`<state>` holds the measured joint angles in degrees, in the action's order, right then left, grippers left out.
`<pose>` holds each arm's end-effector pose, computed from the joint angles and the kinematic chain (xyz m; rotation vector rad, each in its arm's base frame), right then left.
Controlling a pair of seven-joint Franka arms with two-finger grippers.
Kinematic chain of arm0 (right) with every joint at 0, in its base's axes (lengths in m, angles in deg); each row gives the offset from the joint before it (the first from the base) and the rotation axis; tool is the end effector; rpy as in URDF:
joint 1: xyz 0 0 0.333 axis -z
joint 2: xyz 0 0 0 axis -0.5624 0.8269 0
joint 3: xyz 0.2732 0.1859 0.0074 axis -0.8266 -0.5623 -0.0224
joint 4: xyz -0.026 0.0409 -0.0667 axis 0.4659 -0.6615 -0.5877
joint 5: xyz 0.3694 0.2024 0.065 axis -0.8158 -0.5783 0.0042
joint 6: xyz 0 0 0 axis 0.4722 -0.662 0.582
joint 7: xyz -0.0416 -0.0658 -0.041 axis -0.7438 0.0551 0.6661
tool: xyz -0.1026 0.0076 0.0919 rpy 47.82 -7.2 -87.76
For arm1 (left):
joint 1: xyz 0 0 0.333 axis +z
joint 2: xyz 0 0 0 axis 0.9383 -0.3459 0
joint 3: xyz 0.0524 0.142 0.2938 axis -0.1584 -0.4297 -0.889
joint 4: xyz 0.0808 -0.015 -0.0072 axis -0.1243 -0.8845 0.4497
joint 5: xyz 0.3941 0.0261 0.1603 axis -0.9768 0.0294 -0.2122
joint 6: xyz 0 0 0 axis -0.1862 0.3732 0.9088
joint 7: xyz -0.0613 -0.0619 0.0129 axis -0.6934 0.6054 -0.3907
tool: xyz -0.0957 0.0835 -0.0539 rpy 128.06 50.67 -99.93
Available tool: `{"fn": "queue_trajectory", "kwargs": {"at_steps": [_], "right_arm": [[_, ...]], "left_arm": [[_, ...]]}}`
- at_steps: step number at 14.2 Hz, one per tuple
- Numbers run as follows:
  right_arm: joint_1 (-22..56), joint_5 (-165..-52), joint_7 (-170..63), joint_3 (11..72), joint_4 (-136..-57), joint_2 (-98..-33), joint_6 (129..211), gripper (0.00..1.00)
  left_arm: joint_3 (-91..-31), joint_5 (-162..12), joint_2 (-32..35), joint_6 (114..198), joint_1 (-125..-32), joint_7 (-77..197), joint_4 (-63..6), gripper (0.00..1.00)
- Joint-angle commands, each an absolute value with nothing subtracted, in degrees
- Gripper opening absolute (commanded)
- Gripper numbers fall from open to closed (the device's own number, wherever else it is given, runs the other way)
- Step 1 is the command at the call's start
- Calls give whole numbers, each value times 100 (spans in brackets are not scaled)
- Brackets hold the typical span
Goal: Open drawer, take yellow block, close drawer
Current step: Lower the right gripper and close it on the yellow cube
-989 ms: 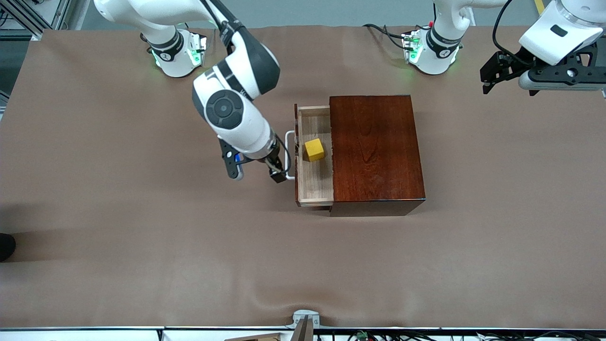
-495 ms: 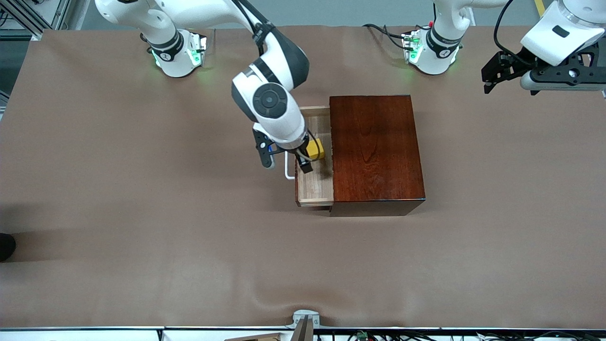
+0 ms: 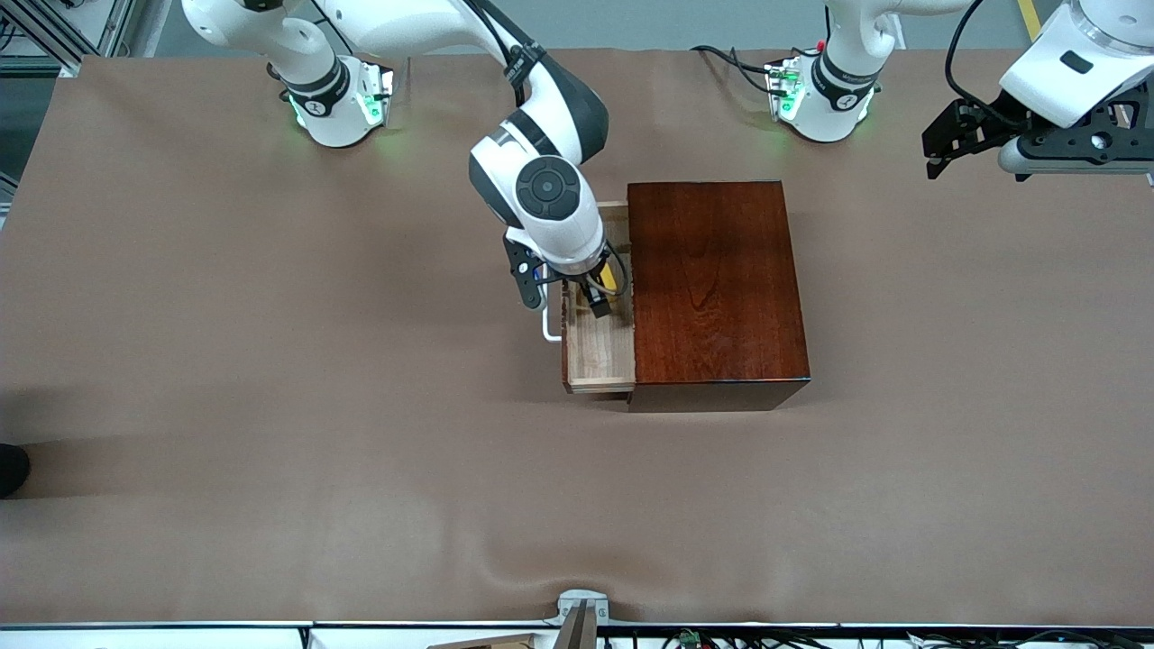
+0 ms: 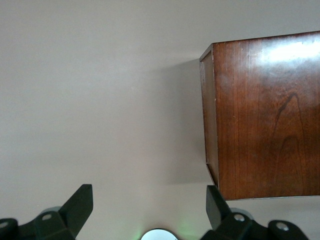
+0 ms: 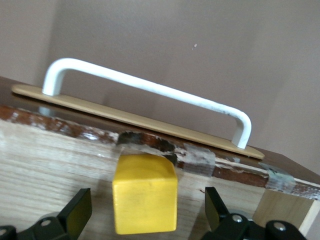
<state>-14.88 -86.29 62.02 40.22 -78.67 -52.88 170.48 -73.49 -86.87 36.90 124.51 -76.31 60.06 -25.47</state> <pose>0.5158 0.5577 0.3044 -2.5177 1.8025 0.2870 0.5132 -0.1080 0.6408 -3.0724 0.1512 0.0101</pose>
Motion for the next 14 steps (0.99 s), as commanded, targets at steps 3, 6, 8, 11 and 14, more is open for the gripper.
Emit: {"fn": "queue_trajectory", "kwargs": {"at_steps": [3, 6, 8, 11, 14], "right_arm": [[-1614, -8740, 6306, 4084, -7757, -5137, 17168, 100], [-1684, -8732, 6438, 4084, -7766, -5093, 17230, 100], [-1710, -8688, 6499, 4084, -7783, -5075, 17239, 100], [-1737, -8679, 6508, 4084, -7784, -5031, 17248, 100], [-1737, -8661, 6500, 4092, -7784, -4996, 17274, 78]], "left_arm": [[-7329, -8662, 3719, 12426, -7574, 6067, -2555, 100], [-7329, -8662, 3719, 12418, -7583, 6067, -2555, 100], [-7329, -8662, 3719, 12409, -7574, 6067, -2555, 100], [-7329, -8662, 3719, 12409, -7583, 6067, -2564, 100], [-7329, -8662, 3719, 12400, -7583, 6076, -2564, 100]]}}
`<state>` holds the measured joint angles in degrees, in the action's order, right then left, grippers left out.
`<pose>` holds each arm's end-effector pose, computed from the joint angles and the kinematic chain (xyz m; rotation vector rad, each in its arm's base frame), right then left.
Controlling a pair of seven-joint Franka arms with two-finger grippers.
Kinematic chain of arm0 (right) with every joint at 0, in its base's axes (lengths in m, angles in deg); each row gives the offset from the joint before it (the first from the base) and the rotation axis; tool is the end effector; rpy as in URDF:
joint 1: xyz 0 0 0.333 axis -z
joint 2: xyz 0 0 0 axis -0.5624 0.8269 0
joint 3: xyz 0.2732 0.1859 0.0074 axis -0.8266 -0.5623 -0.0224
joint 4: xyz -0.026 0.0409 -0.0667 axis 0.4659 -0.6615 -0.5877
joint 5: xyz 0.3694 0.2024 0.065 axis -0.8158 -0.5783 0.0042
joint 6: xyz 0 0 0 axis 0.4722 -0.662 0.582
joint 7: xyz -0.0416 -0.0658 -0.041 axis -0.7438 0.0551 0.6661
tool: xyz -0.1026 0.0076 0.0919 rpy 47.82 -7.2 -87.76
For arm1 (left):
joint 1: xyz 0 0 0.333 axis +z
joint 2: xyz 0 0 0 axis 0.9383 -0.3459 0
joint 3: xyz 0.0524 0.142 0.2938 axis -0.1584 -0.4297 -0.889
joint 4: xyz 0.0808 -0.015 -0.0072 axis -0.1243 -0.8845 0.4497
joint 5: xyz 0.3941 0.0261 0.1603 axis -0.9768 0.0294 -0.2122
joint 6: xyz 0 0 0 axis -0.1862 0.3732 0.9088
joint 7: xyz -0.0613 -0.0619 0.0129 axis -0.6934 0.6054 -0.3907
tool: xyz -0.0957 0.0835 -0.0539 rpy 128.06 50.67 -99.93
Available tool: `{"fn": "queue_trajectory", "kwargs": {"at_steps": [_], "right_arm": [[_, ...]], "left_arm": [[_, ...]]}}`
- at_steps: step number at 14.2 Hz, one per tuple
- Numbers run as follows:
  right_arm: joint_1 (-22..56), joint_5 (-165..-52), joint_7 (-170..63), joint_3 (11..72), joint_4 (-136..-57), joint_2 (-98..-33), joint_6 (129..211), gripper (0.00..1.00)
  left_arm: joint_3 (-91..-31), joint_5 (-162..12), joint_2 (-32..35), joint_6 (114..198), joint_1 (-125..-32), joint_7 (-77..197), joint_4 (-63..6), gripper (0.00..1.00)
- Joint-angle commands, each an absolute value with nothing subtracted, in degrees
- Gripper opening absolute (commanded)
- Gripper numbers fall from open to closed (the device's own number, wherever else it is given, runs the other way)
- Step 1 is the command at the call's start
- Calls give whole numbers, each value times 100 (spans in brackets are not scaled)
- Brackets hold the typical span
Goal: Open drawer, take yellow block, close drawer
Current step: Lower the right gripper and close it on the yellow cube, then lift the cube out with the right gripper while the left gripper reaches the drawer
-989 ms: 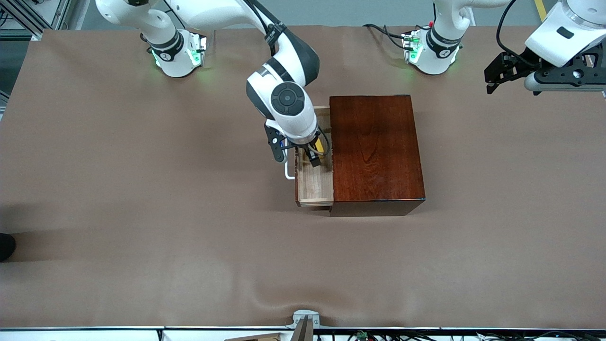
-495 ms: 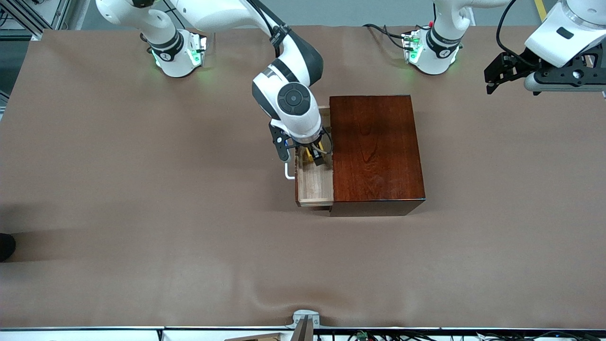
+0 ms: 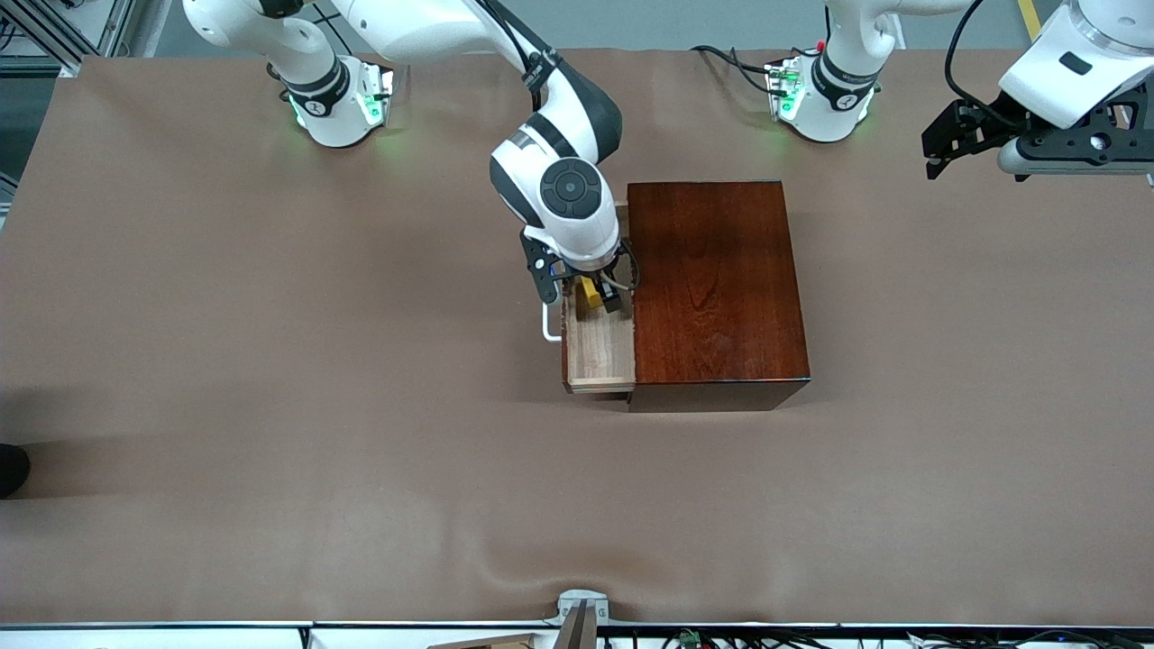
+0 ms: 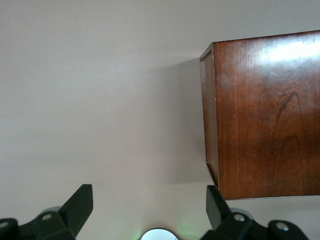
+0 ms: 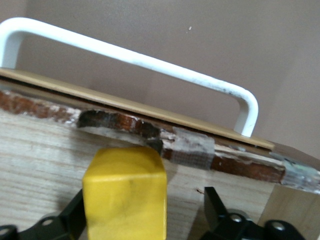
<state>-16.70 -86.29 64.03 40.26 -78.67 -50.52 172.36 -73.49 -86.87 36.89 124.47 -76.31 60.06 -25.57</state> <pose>0.5009 0.5747 0.2759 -2.5210 1.8252 0.2811 0.5131 -0.1080 0.6398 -3.0720 0.1511 0.0141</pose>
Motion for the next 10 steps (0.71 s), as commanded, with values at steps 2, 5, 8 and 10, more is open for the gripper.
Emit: {"fn": "queue_trajectory", "kwargs": {"at_steps": [2, 5, 8, 10], "right_arm": [[-1728, -8661, 6499, 4092, -7775, -5005, 17275, 23], [-1675, -8679, 6517, 4092, -7757, -5022, 17266, 0], [-1649, -8714, 6517, 4092, -7731, -5048, 17231, 0], [-1649, -8714, 6517, 4092, -7722, -5049, 17231, 0]], "left_arm": [[-7320, -8662, 3719, 12400, -7583, 6085, -2555, 100], [-7320, -8662, 3684, 12409, -7592, 6076, -2555, 100], [-7302, -8662, 3666, 12435, -7601, 6067, -2538, 100], [-7302, -8662, 3666, 12453, -7592, 6059, -2529, 100]]}}
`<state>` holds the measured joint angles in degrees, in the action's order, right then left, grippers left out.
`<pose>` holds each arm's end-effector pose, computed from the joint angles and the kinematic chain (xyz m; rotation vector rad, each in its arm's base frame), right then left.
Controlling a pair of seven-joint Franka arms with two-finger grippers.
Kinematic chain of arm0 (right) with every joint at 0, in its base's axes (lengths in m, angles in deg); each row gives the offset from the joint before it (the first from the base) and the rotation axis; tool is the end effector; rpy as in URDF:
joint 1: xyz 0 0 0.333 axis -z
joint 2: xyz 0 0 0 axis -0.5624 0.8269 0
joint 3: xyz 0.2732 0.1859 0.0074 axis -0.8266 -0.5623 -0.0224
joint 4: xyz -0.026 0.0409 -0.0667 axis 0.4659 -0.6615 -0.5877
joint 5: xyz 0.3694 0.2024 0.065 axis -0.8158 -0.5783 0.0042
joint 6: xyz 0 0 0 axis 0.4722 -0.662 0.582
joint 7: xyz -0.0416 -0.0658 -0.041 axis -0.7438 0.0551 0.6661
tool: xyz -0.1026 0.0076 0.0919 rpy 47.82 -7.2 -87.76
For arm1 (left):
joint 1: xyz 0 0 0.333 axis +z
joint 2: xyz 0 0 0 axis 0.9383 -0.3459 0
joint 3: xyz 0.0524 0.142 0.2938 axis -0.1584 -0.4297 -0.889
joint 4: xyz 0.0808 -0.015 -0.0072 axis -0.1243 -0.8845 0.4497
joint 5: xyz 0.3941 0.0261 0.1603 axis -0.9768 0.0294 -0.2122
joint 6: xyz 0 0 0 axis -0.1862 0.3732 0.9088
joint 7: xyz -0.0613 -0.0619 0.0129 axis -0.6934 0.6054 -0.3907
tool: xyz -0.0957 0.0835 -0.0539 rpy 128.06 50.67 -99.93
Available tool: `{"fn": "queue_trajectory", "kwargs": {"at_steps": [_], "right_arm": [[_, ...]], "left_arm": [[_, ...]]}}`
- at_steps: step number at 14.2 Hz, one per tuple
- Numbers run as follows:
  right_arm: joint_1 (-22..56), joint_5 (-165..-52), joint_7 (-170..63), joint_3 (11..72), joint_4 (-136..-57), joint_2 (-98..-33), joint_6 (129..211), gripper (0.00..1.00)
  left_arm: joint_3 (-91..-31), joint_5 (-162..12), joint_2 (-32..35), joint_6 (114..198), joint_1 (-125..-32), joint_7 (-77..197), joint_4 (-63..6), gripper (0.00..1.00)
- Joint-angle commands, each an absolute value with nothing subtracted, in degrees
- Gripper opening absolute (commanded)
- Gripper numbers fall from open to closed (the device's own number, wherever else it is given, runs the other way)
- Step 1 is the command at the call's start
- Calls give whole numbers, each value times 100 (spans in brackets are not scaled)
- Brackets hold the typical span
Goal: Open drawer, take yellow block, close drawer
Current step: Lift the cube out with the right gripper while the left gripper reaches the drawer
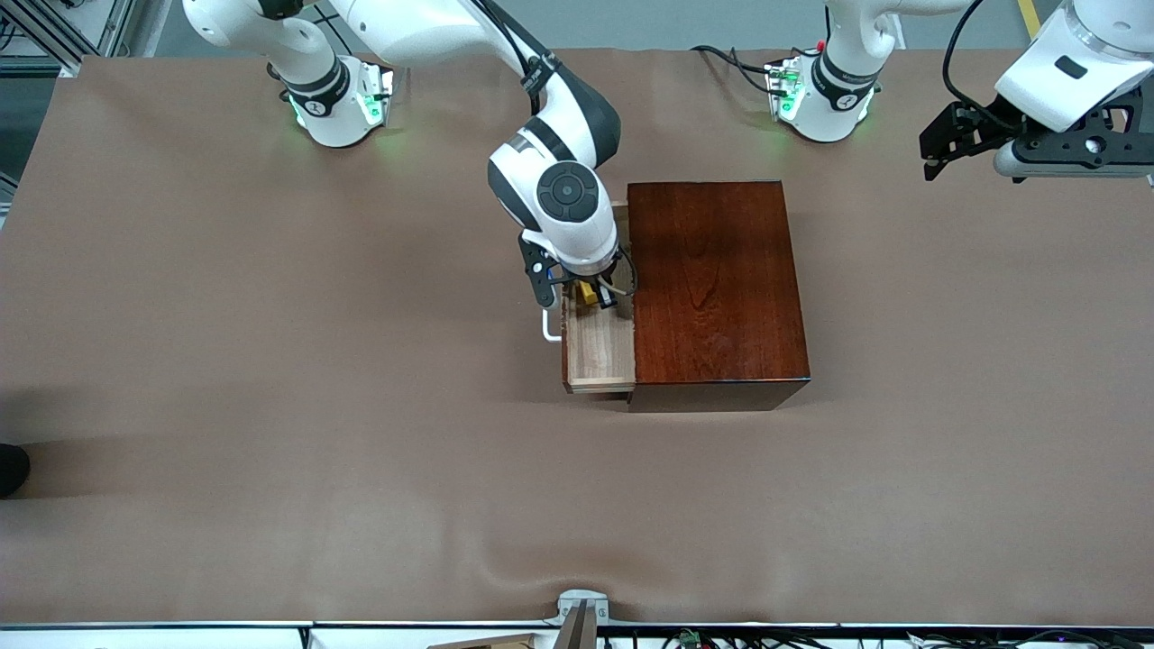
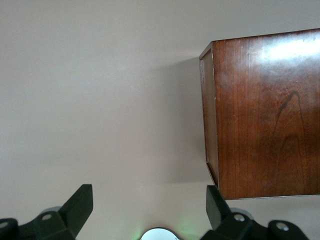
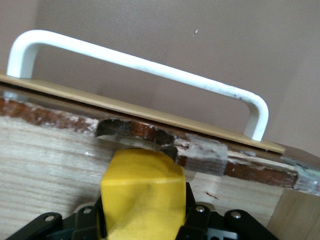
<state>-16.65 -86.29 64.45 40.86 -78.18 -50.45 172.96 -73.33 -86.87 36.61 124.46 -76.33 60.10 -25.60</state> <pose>0.5089 0.5725 0.2802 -2.4934 1.8363 0.2643 0.5142 -0.1098 0.6369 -3.0707 0.1572 0.0225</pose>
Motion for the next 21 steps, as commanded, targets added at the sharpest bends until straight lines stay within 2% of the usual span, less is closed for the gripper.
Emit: {"fn": "queue_trajectory", "kwargs": {"at_steps": [1, 6, 11, 16, 21], "right_arm": [[-1649, -8714, 6508, 4092, -7713, -5057, 17222, 0], [-1640, -8714, 6517, 4110, -7336, -5101, 16933, 0], [-1386, -8688, 6517, 4136, -6836, -5180, 16115, 0], [-1061, -8644, 6351, 4136, -6799, -5461, 15983, 0], [-499, -8600, 4807, 4128, -6843, -5733, 15535, 0]], "left_arm": [[-7302, -8662, 3675, 12444, -7583, 6067, -2538, 100], [-7337, -8662, 3675, 12444, -7566, 6076, -2503, 100], [-7381, -8662, 3675, 12444, -7565, 6085, -2511, 100], [-7381, -8662, 3683, 12418, -7565, 6076, -2503, 100], [-7294, -8654, 3666, 12400, -7662, 5945, -2388, 100]]}}
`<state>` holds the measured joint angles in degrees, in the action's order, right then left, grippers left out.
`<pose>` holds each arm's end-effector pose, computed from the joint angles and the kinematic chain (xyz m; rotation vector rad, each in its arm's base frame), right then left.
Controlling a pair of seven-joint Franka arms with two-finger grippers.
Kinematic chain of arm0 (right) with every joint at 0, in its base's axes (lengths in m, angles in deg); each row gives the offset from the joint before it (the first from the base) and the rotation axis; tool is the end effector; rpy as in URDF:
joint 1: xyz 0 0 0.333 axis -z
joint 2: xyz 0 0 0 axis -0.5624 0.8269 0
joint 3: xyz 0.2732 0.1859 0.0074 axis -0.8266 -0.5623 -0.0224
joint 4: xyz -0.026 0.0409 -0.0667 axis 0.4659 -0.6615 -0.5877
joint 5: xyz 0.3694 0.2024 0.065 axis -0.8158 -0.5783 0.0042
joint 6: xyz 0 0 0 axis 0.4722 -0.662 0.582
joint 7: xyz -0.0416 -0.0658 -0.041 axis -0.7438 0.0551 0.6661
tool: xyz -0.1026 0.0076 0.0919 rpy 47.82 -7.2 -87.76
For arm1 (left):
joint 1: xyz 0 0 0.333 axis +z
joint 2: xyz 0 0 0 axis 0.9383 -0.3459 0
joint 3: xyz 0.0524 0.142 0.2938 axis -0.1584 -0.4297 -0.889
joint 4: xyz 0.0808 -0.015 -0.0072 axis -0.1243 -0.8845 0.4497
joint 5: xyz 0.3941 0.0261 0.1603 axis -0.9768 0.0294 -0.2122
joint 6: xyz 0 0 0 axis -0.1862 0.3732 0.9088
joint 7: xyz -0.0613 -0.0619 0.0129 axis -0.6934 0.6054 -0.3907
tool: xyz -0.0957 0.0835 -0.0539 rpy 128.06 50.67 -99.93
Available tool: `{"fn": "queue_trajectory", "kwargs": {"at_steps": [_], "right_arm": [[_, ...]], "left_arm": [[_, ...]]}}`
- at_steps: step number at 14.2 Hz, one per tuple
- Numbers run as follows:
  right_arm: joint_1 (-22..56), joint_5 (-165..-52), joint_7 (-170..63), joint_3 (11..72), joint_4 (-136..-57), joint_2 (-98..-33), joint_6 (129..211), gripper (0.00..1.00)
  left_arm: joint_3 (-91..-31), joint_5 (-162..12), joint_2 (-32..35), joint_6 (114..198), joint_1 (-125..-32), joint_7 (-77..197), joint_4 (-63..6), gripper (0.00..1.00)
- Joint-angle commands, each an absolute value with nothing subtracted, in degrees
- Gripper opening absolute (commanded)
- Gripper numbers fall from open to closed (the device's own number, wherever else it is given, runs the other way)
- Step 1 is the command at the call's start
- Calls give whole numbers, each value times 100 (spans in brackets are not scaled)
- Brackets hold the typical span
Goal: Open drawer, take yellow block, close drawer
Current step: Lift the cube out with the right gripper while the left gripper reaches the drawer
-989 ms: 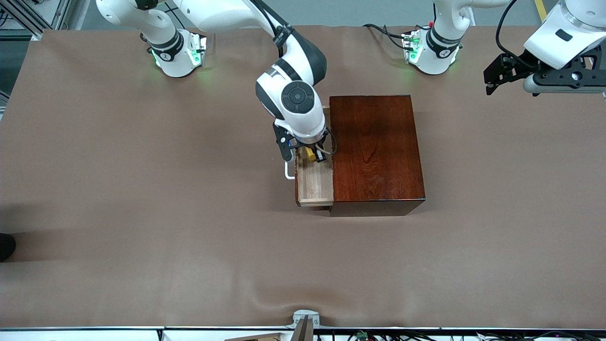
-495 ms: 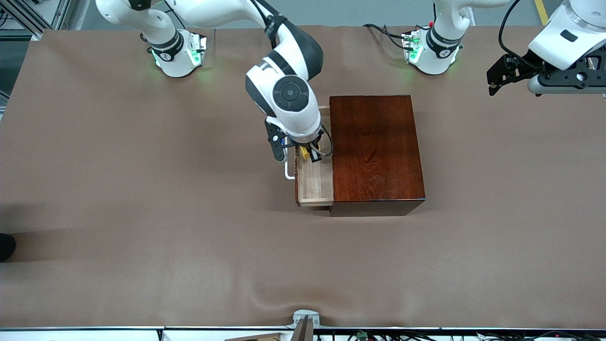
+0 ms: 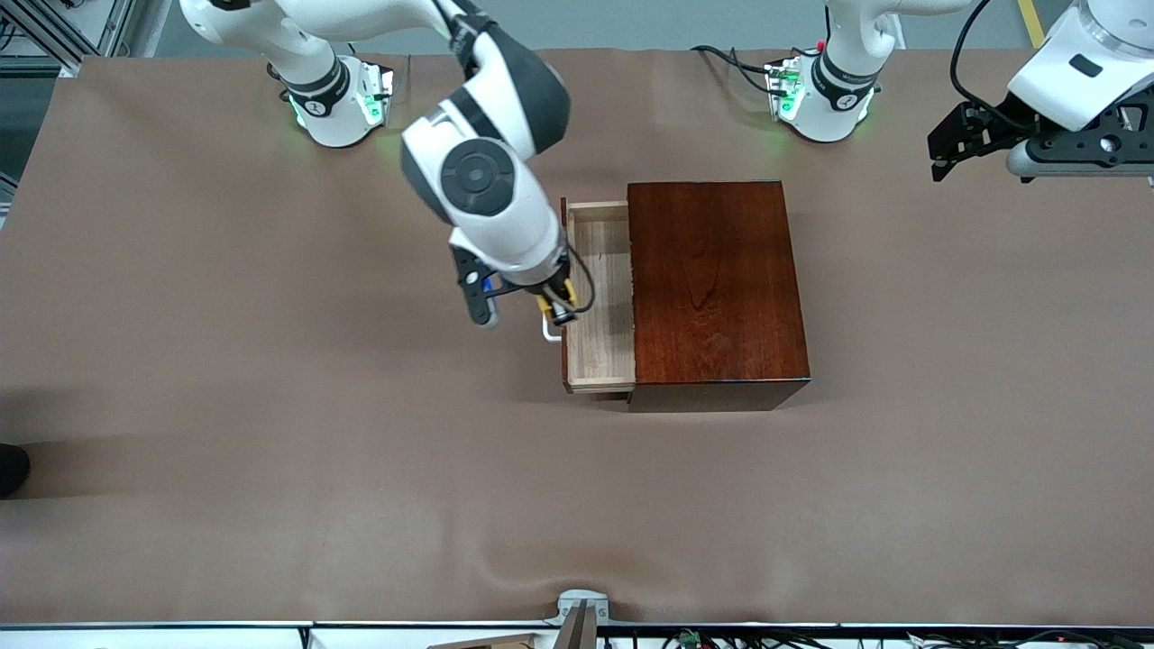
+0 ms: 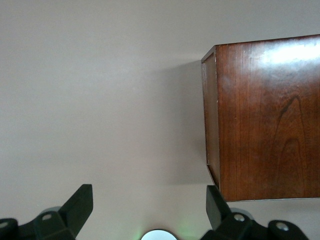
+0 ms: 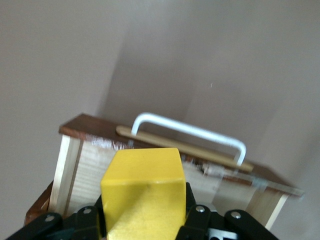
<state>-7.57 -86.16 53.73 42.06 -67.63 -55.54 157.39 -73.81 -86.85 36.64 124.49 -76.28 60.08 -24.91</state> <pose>0.5925 0.4843 0.4190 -2.5274 1.7233 0.2714 0.5155 -0.1049 0.6433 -3.0753 0.1426 0.0033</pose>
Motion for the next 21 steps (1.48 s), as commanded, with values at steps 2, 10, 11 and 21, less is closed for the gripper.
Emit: {"fn": "queue_trajectory", "kwargs": {"at_steps": [2, 10, 11, 21], "right_arm": [[-183, -8600, 4278, 4128, -6852, -5813, 15124, 0], [899, -8337, 2126, 4136, -7220, -6191, 14594, 0], [1048, -8301, 1844, 4136, -7282, -6209, 14594, 0], [2709, -7862, -1768, 4136, -8064, -6174, 14664, 0]], "left_arm": [[-7119, -8558, 3561, 12409, -7671, 5770, -2371, 100], [-6409, -8434, 2939, 12418, -7750, 5051, -1714, 100], [-6084, -8460, 2597, 12418, -7767, 4639, -1477, 100], [-5700, -8750, -68, 15087, -9768, 332, -87, 100]]}}
